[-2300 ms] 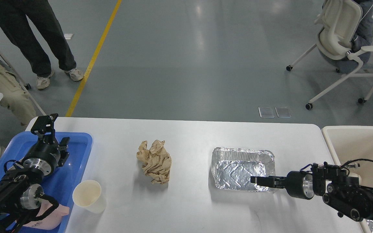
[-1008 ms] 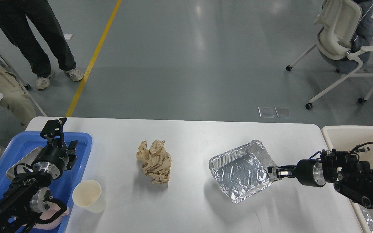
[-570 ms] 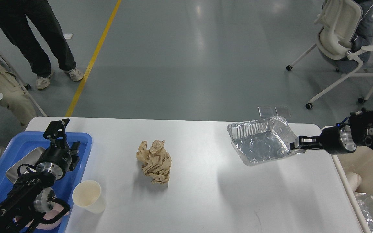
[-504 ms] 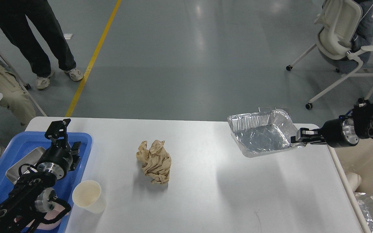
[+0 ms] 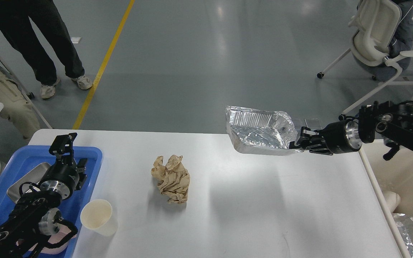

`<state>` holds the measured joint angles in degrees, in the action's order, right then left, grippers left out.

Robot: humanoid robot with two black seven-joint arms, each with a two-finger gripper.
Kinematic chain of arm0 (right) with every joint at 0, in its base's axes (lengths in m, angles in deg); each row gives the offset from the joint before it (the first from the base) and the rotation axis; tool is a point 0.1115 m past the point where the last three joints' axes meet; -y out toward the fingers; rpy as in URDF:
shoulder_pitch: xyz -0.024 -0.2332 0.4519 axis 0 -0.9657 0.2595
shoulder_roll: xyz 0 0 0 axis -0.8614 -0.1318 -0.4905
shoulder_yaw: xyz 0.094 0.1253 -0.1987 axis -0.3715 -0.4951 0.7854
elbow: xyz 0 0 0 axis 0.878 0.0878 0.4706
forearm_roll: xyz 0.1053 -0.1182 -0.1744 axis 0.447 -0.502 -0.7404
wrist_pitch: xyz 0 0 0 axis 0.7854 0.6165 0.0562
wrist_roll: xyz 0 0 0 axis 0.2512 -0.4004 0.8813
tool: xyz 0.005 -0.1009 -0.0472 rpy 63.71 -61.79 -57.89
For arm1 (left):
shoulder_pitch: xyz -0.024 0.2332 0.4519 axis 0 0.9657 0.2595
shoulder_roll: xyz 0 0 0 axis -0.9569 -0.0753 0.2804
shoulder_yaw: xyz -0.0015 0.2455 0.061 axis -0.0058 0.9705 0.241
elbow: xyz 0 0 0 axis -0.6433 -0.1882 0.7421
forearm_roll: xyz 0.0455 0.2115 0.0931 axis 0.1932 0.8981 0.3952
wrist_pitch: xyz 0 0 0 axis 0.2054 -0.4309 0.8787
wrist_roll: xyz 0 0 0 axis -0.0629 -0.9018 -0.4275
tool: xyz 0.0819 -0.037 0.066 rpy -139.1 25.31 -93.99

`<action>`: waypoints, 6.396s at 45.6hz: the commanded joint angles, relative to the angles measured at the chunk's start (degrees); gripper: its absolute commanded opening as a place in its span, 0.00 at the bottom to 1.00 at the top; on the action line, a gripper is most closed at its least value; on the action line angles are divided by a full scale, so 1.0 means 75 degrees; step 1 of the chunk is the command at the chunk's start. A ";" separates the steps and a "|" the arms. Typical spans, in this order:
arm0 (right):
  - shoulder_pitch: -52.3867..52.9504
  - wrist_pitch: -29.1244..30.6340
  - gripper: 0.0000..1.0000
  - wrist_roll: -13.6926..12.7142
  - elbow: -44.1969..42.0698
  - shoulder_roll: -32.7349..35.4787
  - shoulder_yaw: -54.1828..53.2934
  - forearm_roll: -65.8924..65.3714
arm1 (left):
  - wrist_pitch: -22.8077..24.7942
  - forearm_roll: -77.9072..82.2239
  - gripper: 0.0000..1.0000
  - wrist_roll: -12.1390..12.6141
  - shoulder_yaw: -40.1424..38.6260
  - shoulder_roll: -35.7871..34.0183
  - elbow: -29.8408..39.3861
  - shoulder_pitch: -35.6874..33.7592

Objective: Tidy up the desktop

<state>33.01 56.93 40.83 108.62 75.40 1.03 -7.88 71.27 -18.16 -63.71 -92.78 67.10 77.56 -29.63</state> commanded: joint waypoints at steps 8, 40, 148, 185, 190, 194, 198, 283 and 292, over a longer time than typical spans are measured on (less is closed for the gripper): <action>0.0575 -0.0447 0.00 -0.0664 0.0405 -0.0909 -0.0029 0.0418 | -0.0042 -0.0001 0.97 0.0023 0.0013 -0.0075 -0.0038 0.0024; 0.0434 -0.1713 0.00 -0.1556 0.0323 -0.1437 0.0206 0.0407 | -0.0277 -0.0106 0.97 0.0104 -0.0092 -0.0157 0.0020 0.0048; 0.0481 -0.1818 0.00 -0.1474 0.0347 -0.2116 0.0030 0.0407 | 0.3625 1.2680 0.97 -0.3551 0.3481 -0.6404 0.3255 -0.2319; 0.0516 -0.1830 0.00 -0.1450 0.0347 -0.2093 0.0018 0.0407 | 0.3825 1.2680 0.97 -0.3504 0.6189 -0.3720 0.1028 -0.4476; 0.0516 -0.1819 0.00 -0.1450 0.0335 -0.2105 0.0018 0.0407 | 0.3825 1.2680 0.97 -0.3504 0.6294 -0.3778 0.1028 -0.4452; 0.0516 -0.1830 0.00 -0.1450 0.0335 -0.2105 0.0007 0.0407 | 0.3802 1.2680 0.97 -0.3504 0.6470 -0.3813 0.1028 -0.4476; 0.0516 -0.1830 0.00 -0.1450 0.0347 -0.2081 0.0007 0.0407 | 0.3802 1.2680 0.97 -0.3504 0.6564 -0.3825 0.0993 -0.4464; 0.0294 -0.1924 0.00 -0.1450 0.0499 -0.2070 -0.0075 0.0360 | 0.1833 1.1005 0.00 -0.3282 0.5885 -0.4832 0.0934 -0.4300; 0.0200 -0.1924 0.00 -0.1450 0.0499 -0.2081 -0.0075 0.0289 | 0.1856 0.9154 0.01 -0.3328 0.5030 -0.5641 0.1052 -0.4312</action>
<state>34.82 42.50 29.95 112.36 59.82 0.47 -5.51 85.11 58.35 -88.33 -51.51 27.98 85.11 -61.89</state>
